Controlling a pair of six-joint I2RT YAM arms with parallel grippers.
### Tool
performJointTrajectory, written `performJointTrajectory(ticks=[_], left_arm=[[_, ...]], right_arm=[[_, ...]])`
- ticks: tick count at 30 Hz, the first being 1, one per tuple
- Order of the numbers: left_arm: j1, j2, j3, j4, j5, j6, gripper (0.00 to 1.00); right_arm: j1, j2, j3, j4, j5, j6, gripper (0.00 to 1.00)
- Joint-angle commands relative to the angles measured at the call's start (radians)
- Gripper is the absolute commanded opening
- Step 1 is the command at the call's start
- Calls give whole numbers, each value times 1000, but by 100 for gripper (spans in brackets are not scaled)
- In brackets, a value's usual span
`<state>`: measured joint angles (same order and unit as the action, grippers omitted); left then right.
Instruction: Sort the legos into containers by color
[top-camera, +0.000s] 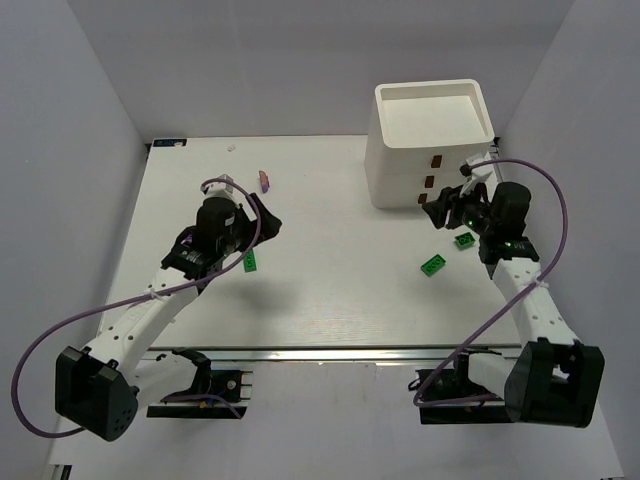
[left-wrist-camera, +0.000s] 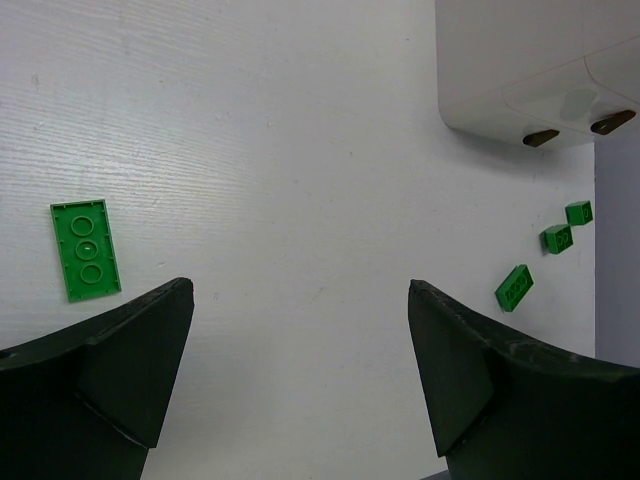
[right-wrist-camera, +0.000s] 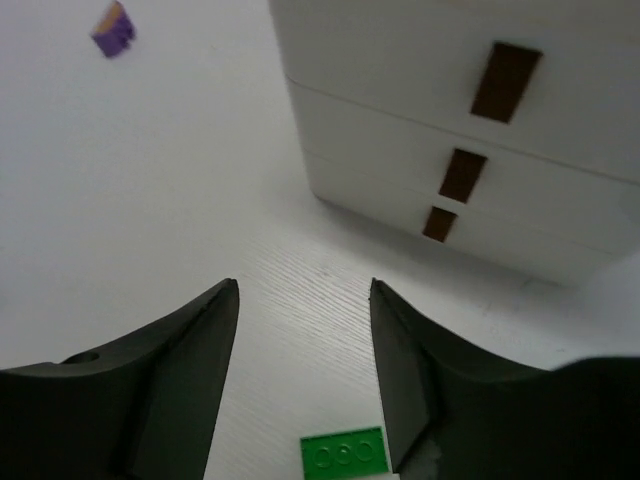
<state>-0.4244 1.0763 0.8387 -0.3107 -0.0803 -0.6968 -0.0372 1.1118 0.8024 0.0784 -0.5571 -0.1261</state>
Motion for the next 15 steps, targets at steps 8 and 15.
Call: performJointTrajectory(ticks=[8,15], left_arm=[[6,24,65,-42,21,45,97],[6,-47,22,-62,-15,-7,97]], right_arm=[[25,298,-8,406,359,204,71],[36,486,76,517,422,244,72]])
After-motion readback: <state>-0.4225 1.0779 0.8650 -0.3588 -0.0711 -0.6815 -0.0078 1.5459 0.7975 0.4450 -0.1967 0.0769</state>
